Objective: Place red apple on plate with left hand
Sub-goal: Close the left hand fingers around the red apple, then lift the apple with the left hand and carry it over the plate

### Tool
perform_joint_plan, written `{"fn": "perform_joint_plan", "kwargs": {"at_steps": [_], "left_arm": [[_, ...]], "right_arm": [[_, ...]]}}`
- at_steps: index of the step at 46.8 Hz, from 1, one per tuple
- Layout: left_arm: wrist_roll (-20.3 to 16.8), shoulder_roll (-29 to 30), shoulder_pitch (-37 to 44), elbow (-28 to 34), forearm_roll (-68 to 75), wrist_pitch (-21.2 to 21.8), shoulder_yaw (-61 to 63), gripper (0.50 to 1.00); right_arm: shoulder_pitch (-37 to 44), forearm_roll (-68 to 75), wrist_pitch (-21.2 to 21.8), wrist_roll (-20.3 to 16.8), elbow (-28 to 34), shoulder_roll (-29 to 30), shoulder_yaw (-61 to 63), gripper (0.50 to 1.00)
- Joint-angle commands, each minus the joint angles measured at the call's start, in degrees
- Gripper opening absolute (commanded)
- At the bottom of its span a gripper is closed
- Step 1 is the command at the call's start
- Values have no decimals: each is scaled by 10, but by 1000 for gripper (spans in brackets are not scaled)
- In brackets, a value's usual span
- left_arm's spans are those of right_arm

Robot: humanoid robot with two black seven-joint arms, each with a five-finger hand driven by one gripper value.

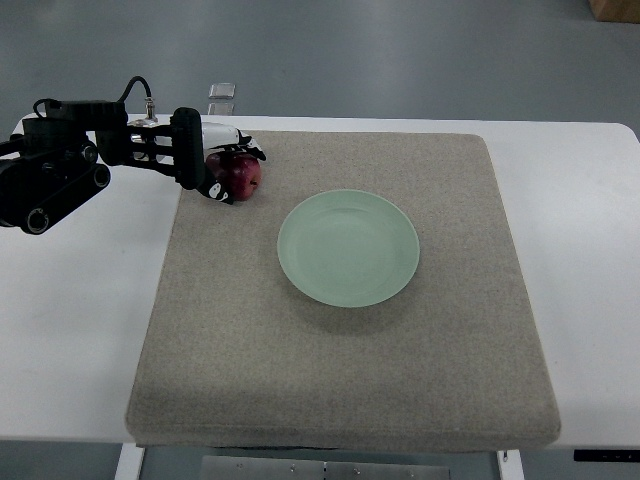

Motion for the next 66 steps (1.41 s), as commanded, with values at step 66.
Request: {"fn": "perform_joint_plan", "kwargs": {"at_steps": [66], "left_arm": [[0, -25, -9, -155, -11, -12, -31, 589]], "right_arm": [[0, -1, 0, 0, 0, 0, 0, 964]]}}
